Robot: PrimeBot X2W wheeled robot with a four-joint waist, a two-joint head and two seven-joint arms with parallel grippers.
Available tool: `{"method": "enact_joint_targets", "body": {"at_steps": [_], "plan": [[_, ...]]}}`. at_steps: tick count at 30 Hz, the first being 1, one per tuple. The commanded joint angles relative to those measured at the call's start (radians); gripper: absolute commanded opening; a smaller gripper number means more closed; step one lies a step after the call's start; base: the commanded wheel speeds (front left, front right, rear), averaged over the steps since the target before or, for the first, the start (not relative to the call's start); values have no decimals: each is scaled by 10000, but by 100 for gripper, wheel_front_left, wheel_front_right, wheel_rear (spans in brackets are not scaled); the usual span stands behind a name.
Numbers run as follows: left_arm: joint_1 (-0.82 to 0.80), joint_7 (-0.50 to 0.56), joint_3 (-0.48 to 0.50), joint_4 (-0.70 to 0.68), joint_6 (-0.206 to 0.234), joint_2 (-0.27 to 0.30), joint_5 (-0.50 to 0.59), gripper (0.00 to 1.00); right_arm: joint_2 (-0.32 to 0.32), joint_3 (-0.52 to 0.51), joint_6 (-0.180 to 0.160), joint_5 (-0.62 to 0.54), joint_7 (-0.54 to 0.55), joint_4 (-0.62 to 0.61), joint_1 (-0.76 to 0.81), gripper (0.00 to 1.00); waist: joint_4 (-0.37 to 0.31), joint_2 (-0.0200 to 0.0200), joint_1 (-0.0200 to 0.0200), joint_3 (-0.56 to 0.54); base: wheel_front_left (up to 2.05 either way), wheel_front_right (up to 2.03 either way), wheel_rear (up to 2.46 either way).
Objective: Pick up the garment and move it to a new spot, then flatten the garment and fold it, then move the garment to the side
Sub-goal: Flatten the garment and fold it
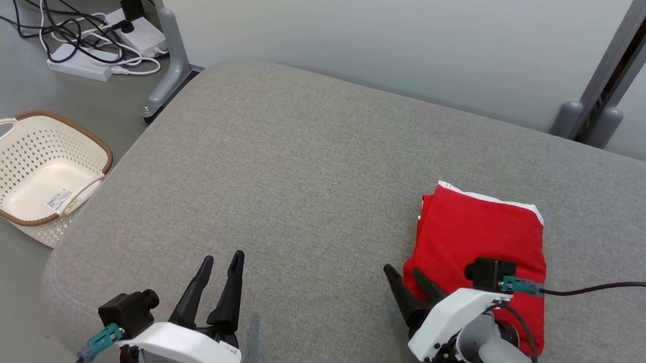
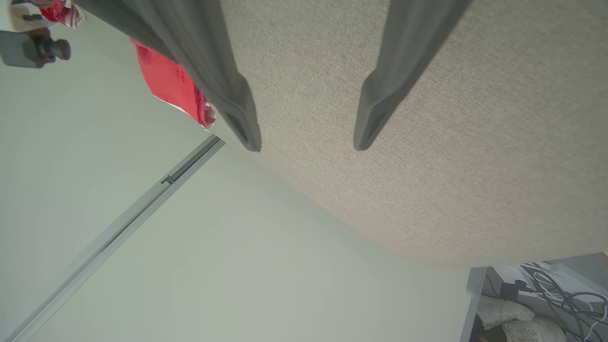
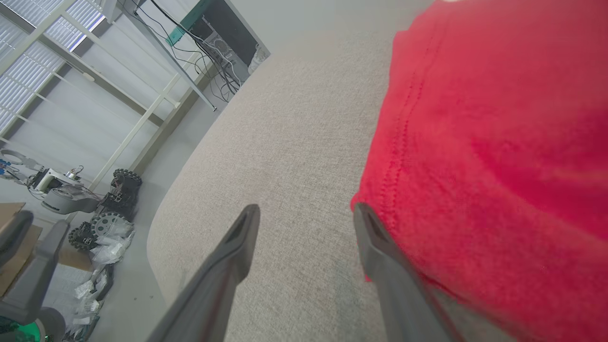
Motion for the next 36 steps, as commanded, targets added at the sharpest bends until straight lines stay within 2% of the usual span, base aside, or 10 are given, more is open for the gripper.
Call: {"method": "enact_joint_targets", "body": {"at_steps": [1, 7, 12, 17, 20, 23, 28, 29, 36], "plan": [[-109, -30, 42, 16, 31, 42, -9, 100, -26, 115, 0, 77, 60, -36, 67, 100, -33, 0, 0, -8, 0, 0, 0], [-108, -30, 246, 2, 33, 44, 156, 100, -30, 136, 0, 364, -198, -509, -198, 100, -403, 0, 0, -168, 0, 0, 0], [-66, -30, 488, -216, 2, 39, 240, 100, -683, -77, 0, 50, -607, -1222, -466, 100, -1021, 0, 0, -315, 0, 0, 0], [5, -30, 818, -514, -22, 45, 288, 100, -1763, -503, 0, -1431, -1117, -1657, -619, 100, -1745, 0, 0, -456, 0, 0, 0], [37, -30, 1064, -752, -38, 47, 452, 100, -2198, -1147, 0, -2390, -1291, -1965, -439, 100, -2162, 0, 0, -465, 0, 0, 0], [53, -30, 1320, -989, -25, 36, 918, 100, -2622, -1967, 0, -3868, -1364, -2329, -223, 100, -2510, 0, 0, -405, 0, 0, 0], [173, -30, 1650, -1222, -3, 47, 1518, 100, -2209, -3950, 0, -5368, -1364, -3500, 746, 100, -2935, 0, 0, -283, 0, 0, 0], [195, -30, 1713, -1315, -10, 33, 1924, 100, -2022, -4574, -1, -5874, -1368, -3904, 1195, 100, -3057, 0, 0, -244, 0, 0, 0], [424, -30, 1956, -1555, -28, 45, 2650, 100, -1174, -5743, -1, -6904, -1359, -4731, 2312, 100, -3334, 0, 0, -108, 0, 0, 0]]}}
